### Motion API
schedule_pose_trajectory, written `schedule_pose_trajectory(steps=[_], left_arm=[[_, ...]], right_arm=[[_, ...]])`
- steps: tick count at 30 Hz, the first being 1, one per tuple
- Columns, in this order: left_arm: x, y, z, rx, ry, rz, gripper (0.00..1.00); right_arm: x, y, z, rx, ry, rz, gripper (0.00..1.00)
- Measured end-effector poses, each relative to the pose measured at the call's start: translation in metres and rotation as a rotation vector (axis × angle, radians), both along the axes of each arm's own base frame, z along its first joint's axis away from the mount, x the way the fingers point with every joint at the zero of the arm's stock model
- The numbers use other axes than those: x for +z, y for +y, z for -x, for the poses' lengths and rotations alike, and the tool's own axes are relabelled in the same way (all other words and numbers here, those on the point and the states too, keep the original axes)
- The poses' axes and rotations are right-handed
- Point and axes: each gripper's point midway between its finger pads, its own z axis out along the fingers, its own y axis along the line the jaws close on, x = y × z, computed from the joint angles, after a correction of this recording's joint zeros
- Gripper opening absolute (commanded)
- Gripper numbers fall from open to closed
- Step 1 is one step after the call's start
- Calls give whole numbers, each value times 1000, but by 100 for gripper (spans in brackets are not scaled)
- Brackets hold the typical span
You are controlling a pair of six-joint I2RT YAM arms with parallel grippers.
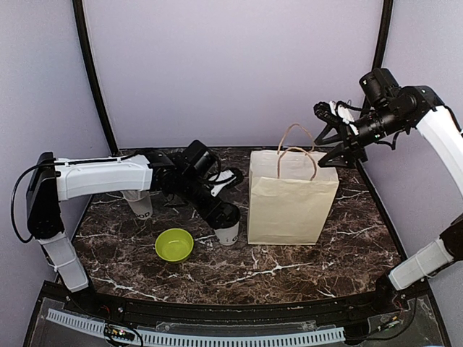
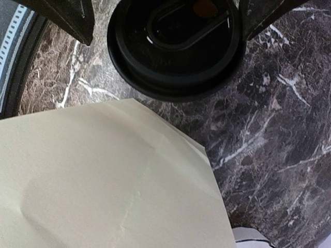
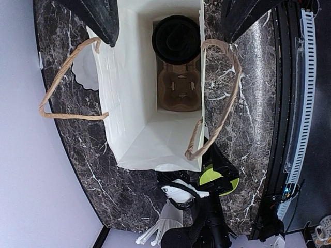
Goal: Pack the takeout coffee
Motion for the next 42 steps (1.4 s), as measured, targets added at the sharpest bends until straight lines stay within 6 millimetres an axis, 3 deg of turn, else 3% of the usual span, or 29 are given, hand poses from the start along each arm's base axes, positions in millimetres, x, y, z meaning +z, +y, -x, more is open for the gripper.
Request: schedule_pose_trajectory(steps=[4,9,12,15,23,42], left_arm=[[10,1,6,-8,45,-23,98],[42,-6,7,-24,67,-21,92],[51,-10,4,-27,80,-35,91],[45,-11,2,-24,109,-75,91],[2,5,8,-23,195,-237,90],[4,0,3,-61,175,-252,82]], right_arm=[[5,-1,-4,-8,-10,-6,68],[15,-1,-9,-13,-29,-21,68],[16,-1,-12,-16,-31,-22,68],[14,-2,-14,-20,-26,-20,68],[14,-8,-19,-44,-25,-19,68],[14,-9,-21,-52,-29,-16,68]])
